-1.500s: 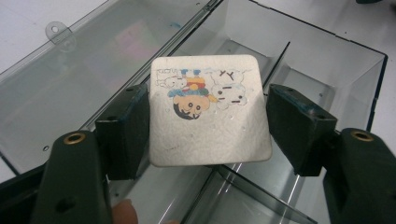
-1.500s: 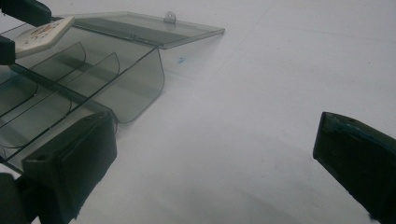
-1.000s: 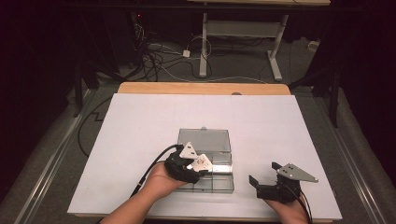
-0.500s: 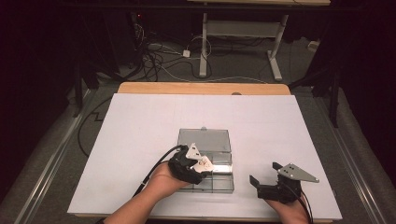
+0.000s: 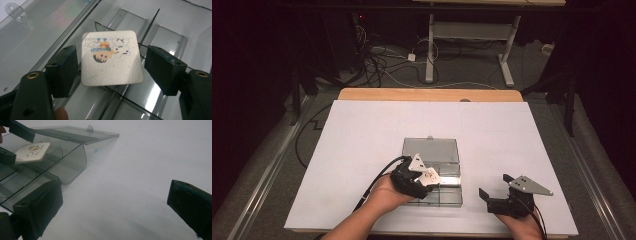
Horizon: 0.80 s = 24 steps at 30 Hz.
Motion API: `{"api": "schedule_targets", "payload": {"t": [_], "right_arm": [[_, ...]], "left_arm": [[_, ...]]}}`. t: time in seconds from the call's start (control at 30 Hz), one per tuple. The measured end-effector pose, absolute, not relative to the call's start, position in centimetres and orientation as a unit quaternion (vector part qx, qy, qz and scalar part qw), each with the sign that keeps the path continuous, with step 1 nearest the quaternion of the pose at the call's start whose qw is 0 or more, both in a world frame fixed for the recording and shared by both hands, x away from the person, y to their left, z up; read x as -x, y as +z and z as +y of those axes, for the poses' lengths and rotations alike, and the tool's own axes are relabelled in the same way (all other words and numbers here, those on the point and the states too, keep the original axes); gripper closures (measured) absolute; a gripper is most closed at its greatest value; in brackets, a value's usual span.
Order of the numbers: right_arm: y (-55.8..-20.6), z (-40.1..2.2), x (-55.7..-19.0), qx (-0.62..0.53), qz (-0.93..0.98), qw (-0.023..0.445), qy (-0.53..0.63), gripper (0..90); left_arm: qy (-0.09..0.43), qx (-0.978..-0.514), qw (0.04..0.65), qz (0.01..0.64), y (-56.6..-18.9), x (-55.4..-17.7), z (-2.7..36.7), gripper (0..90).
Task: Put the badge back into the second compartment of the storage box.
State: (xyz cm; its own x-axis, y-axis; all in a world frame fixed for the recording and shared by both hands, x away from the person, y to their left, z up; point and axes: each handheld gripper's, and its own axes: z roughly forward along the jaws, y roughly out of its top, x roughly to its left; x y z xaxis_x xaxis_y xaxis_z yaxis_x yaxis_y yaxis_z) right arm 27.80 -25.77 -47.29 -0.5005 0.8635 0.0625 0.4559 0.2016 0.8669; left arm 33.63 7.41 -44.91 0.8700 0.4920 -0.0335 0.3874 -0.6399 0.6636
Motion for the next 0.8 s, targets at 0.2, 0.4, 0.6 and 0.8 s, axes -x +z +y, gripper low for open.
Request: {"api": "schedule_targets", "payload": {"t": [0.2, 0.4, 0.6, 0.8], "right_arm": [[-47.3, -25.8, -27.8, -0.445, 0.741, 0.228, 0.448, 0.8], [-47.3, -25.6, -27.8, -0.444, 0.742, 0.227, 0.447, 0.9], [-47.3, -25.7, -27.8, -0.446, 0.741, 0.227, 0.448, 0.9], [-47.2, -25.8, -27.7, -0.446, 0.74, 0.227, 0.449, 0.9]], "left_arm": [[0.06, -0.891, 0.392, 0.222, -43.9, -32.4, 8.6, 56.1], [0.043, -0.906, 0.376, 0.189, -43.9, -31.7, 7.7, 87.0], [0.036, -0.922, 0.346, 0.17, -44.7, -31.5, 6.5, 87.4], [0.049, -0.933, 0.315, 0.169, -44.9, -31.6, 6.3, 87.4]]}}
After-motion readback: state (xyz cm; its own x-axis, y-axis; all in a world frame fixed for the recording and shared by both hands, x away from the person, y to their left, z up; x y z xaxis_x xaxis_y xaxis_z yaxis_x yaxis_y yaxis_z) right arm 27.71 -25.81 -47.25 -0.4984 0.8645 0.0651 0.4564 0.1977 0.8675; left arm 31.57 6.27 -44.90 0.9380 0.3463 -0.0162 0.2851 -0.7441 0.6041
